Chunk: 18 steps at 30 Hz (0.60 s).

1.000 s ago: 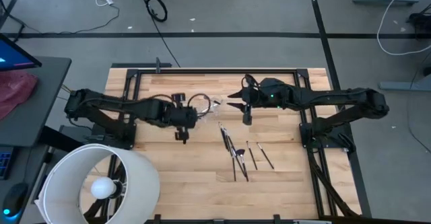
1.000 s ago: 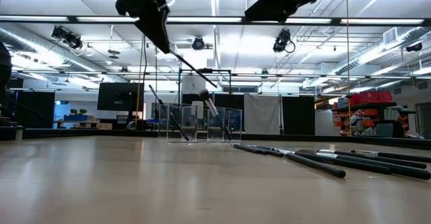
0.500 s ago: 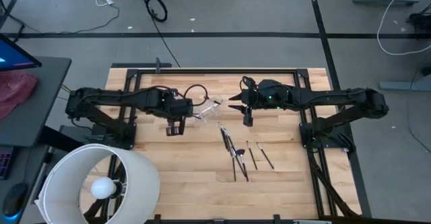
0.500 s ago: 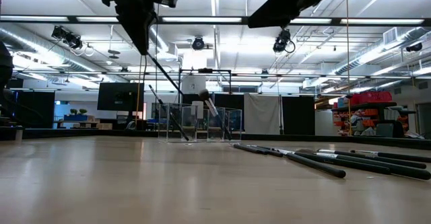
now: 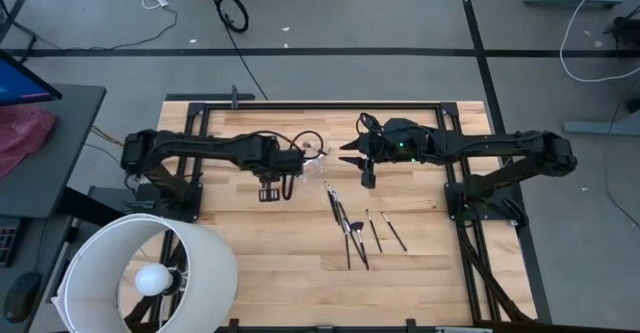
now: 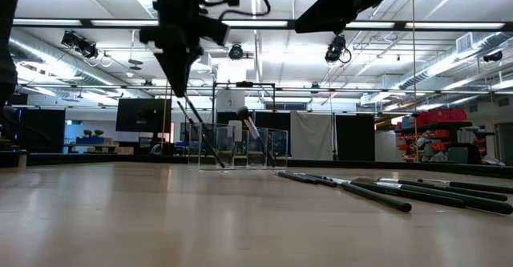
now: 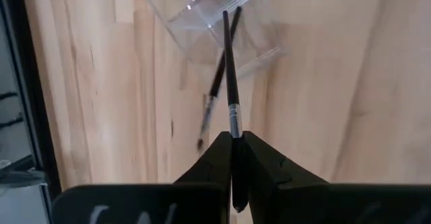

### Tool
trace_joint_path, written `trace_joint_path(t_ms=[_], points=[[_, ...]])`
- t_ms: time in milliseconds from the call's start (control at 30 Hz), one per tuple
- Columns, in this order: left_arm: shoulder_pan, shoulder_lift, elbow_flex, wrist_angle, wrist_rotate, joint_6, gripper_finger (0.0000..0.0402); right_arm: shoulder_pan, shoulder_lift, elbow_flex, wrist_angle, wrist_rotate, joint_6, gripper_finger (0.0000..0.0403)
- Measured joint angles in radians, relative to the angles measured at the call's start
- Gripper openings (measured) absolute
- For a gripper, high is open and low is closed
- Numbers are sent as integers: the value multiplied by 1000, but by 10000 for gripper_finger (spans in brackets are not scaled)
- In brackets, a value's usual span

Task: Put items in baskets/containers
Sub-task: Put the black brow brush into the transparent organizer

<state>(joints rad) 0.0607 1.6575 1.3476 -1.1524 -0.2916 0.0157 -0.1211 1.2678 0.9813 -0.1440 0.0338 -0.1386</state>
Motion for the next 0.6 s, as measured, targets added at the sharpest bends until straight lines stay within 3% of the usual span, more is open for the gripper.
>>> trace_joint_path(t_ms=[200,600], points=[[26,52,0,49,1,84,37,0,0,0,1,0,0,127],[26,59,0,78,25,101,132,0,30,0,1,2,-1,127]])
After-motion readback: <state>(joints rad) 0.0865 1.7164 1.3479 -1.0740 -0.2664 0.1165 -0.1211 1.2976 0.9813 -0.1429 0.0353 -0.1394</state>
